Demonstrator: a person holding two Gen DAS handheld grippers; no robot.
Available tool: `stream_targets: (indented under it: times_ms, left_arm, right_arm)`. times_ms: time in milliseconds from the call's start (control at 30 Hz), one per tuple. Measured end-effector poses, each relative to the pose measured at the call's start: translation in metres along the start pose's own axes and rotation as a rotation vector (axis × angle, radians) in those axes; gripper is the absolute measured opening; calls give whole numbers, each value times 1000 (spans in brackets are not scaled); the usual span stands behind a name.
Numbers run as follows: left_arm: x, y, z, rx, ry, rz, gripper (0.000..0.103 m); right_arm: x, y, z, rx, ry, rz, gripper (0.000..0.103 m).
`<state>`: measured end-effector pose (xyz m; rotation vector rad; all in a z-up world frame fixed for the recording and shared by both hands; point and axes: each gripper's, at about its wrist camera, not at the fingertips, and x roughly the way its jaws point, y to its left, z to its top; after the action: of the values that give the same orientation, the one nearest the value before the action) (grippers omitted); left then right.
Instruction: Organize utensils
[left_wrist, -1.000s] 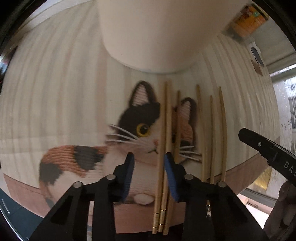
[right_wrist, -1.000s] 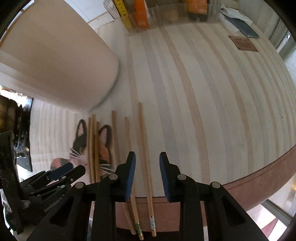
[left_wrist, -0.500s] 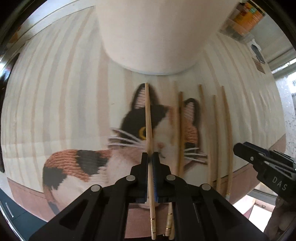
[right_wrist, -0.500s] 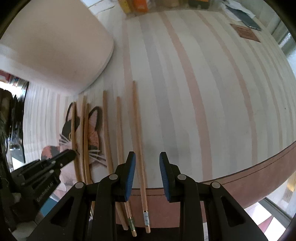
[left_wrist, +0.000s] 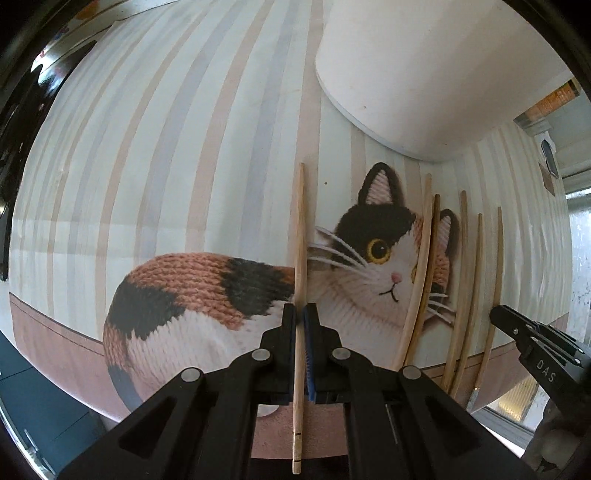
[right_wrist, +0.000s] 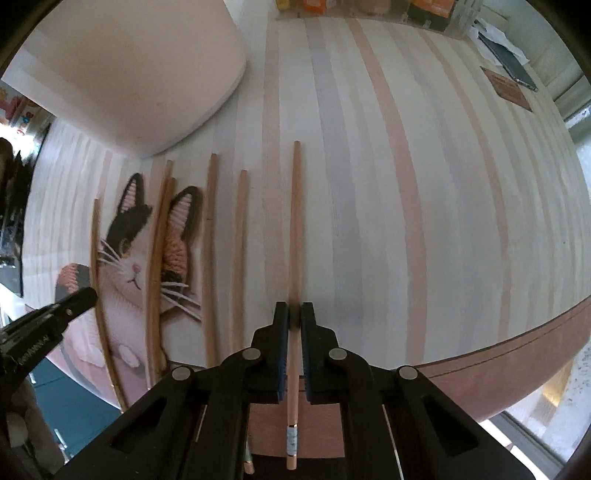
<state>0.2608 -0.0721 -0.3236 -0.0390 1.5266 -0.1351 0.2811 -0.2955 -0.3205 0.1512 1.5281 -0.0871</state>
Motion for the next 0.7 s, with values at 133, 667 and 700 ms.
stream_targets:
  times_ms: [133, 667, 700]
  left_arm:
    - [0, 6, -3, -7, 12, -7, 7]
    - [9, -4, -1, 18, 14, 19, 7]
    - [9, -3, -1, 20, 17, 21, 7]
  right_arm:
    - [-5, -21, -4, -6, 16, 7, 7]
    - [4, 10, 15, 0, 12, -28, 7]
    - [5, 11, 17, 6, 10, -24, 7]
